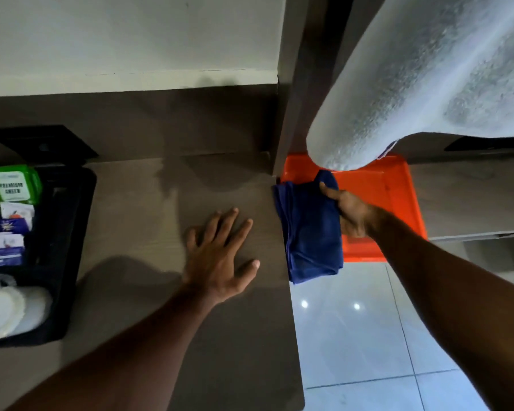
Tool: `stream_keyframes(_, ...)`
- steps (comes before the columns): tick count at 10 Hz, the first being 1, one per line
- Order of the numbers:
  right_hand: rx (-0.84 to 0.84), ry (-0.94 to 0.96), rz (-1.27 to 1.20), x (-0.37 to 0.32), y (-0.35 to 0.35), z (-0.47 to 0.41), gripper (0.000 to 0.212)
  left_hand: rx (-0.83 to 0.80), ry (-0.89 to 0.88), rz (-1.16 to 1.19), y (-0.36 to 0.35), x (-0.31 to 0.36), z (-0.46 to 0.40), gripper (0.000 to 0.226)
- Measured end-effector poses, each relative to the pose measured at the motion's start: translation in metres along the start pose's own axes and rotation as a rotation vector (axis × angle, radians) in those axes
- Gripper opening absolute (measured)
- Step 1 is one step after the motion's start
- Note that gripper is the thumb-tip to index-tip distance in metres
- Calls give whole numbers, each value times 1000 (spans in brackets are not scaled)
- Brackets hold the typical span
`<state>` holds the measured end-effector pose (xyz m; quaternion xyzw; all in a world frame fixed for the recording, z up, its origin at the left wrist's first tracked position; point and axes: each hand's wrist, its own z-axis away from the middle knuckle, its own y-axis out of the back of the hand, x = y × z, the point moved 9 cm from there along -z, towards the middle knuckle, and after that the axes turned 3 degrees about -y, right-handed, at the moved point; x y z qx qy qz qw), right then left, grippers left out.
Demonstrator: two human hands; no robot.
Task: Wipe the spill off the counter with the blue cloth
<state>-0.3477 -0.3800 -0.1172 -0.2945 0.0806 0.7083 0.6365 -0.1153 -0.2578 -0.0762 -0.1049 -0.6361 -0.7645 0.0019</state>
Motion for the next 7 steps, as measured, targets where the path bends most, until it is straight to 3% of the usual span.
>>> stream_keyframes(1, 49, 95, 258, -14, 8, -24, 38, -8, -3, 5, 2, -1, 0, 85)
stream_keyframes(2, 164, 267, 605, -37, 7, -25, 14, 13, -1, 37, 5, -2, 1, 84)
stream_keyframes(4, 699, 501, 1107, -49, 29, 9, 36, 25, -18, 1, 5, 0, 0, 84)
stream_keyframes(5, 836, 543, 1127, -43, 19, 42, 56, 12, -5, 1, 9, 1, 5, 82)
stream_keyframes(6, 915, 597, 980, -46, 1, 94, 62, -103, -5, -1, 26, -2, 3, 85)
stream_keyframes(7, 885, 839, 806, -36, -41, 191, 36, -199, 9, 130, 58, -10, 12, 91)
